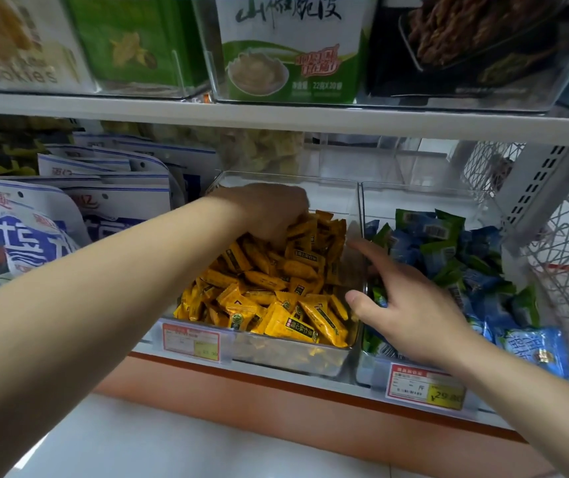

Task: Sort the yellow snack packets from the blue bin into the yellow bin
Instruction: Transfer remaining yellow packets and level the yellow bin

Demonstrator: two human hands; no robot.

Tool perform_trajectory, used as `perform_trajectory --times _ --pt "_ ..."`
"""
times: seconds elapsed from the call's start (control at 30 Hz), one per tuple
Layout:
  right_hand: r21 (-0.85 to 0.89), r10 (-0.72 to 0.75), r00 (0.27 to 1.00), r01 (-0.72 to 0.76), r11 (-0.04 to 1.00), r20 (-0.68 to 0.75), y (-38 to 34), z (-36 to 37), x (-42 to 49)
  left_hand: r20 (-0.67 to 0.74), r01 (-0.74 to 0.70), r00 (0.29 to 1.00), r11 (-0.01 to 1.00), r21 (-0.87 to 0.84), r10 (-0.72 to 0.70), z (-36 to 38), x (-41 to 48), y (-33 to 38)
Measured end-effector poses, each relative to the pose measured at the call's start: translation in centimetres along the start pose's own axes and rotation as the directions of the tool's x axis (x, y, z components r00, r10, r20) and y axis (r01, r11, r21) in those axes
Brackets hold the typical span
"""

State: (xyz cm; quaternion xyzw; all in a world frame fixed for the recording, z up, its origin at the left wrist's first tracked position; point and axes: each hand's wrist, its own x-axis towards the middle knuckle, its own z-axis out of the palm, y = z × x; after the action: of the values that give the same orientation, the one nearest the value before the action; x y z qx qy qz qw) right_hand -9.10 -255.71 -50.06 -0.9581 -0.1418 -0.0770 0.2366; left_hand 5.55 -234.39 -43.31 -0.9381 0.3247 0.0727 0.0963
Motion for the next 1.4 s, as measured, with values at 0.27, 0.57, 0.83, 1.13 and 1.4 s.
perform_trajectory --times 0.27,0.57,0.83,1.13,1.4 --pt "-0.007 -0.006 1.0 0.006 1.0 -0.005 0.0 -0.1 0.0 0.134 0.006 0.99 0.958 -0.287 0.034 2.5 0.5 4.5" --pt "-0.014 -0.007 1.0 0.007 1.0 -0.011 0.0 -0.1 0.0 0.384 0.215 0.914 0.959 -0.185 -0.131 2.0 1.2 5.5" --pt "-0.02 -0.014 1.0 0.013 1.0 -0.02 0.1 -0.2 -0.1 0.517 0.276 0.847 0.933 -0.233 -0.121 2.7 0.7 4.8" --pt "-0.022 -0.032 0.999 0.031 0.999 -0.026 -0.1 -0.2 0.0 0.532 0.245 0.844 0.934 -0.261 -0.073 3.4 1.0 5.1" --pt "-0.009 -0.052 0.998 0.052 0.999 -0.035 0.0 -0.2 0.0 0.287 0.194 0.958 0.783 -0.591 -0.021 4.4 -0.4 3.3"
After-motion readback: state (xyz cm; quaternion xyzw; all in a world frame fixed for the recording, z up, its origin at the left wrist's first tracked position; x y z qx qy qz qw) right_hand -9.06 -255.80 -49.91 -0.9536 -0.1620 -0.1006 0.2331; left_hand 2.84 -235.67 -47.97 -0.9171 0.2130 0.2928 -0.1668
